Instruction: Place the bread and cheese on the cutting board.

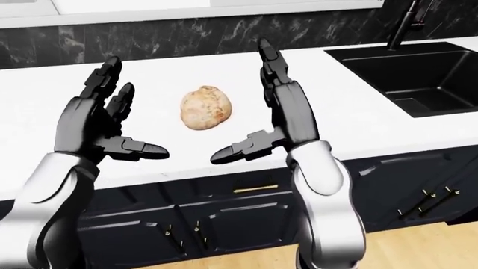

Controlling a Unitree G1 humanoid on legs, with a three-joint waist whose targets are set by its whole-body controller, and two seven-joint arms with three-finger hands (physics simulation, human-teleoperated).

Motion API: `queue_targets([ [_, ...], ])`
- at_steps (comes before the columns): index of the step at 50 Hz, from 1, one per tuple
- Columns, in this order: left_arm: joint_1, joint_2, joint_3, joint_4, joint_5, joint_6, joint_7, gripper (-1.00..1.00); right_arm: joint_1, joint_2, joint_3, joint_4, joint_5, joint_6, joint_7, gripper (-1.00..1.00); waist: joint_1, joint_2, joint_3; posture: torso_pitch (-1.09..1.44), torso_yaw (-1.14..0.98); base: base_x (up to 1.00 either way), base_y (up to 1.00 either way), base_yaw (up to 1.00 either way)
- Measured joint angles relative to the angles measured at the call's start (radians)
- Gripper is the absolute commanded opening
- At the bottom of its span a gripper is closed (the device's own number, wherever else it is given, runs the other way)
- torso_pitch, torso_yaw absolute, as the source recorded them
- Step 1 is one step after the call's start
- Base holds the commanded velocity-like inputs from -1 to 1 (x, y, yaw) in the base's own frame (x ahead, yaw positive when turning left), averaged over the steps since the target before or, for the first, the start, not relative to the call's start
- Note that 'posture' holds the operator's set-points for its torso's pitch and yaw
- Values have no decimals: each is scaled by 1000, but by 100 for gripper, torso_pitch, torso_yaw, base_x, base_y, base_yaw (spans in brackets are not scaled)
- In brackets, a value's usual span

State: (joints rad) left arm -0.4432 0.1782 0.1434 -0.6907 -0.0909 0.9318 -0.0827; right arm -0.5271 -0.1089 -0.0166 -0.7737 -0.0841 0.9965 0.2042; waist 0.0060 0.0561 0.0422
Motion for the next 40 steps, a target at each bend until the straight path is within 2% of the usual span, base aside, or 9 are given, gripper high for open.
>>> queue_targets([
  [4, 16, -4, 2, 24, 10, 3, 6, 100, 8, 1, 9, 10, 8, 9, 11, 100, 2, -8, -6, 0, 0, 11, 0, 0],
  [8, 10, -5, -5, 13, 10, -7, 2, 100, 3, 1, -2, -3, 1, -4, 6, 100, 2, -52, -5, 0, 0, 10, 0, 0],
  [11, 6, -6, -4, 5, 10, -14, 1, 100, -5, 3, 1, -7, -2, -7, 4, 100, 3, -105, -13, 0, 0, 10, 0, 0],
  [13, 14, -15, -16, 4, 7, -11, -2, 100, 5, -1, -5, -4, -4, -7, 3, 100, -9, -81, -4, 0, 0, 11, 0, 0],
  [17, 21, -15, -22, 16, -2, -4, -11, 100, 14, 0, -10, 9, -14, 5, -2, 100, -10, -78, -7, 0, 0, 11, 0, 0],
  [24, 14, -11, -12, 9, 8, -23, -4, 100, 8, 6, -4, 3, -11, -18, 2, 100, -11, 19, -6, 0, 0, 10, 0, 0],
  [30, 24, -8, 0, 22, 19, -8, 1, 100, 32, 5, 18, -4, -5, -15, 15, 100, -3, -10, -3, 0, 0, 7, 0, 0],
  [34, 15, -1, 3, 18, 17, -36, -5, 100, 17, 11, 6, -17, -13, -36, 15, 100, 7, -79, -1, 0, 0, 0, 0, 0],
  [40, -3, 38, 25, 80, 8, -7, -34, 100, 37, 8, -4, 12, -20, -26, 10, 100, 1, -51, 1, 0, 0, 0, 0, 0],
])
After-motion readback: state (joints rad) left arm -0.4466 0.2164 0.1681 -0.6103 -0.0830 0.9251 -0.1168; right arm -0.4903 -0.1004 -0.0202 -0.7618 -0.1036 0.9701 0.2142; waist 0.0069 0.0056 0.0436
